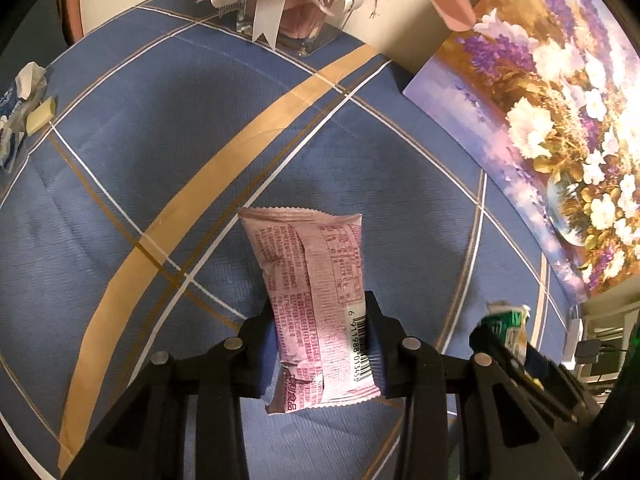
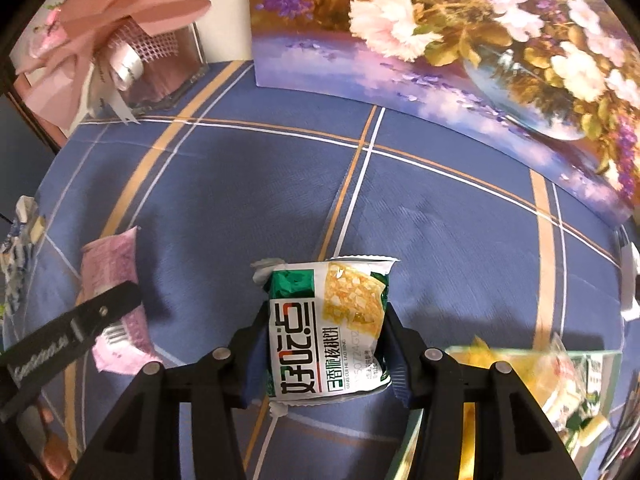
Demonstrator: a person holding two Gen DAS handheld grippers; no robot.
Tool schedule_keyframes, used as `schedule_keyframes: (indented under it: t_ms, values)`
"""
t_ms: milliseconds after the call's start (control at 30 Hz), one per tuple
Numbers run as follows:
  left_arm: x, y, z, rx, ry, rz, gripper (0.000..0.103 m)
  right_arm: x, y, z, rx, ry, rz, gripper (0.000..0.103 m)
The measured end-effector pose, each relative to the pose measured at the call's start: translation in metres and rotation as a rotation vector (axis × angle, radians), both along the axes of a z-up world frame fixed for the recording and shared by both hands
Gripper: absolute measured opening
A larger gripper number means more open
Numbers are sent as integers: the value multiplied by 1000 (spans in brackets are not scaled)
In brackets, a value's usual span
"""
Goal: Organize snacks
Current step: 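Carry both packs over the tray and open the right gripper to drop the white-green pack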
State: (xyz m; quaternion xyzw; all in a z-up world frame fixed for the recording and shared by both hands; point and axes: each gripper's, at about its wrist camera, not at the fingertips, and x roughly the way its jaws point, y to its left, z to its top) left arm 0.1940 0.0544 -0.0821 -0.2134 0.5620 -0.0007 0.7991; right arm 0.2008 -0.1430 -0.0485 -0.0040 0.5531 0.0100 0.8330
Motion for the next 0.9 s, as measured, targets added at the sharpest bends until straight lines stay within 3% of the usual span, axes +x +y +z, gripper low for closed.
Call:
schedule_keyframes:
  t_ms: [467,900]
  values:
    - [-42,-34,52,7,-74,-90,40,-88,-39,33,104,-40,-202,53]
    - [-82,-63,68,-52,-101,-179,40,-165,-83,49,129,-112,-400,53]
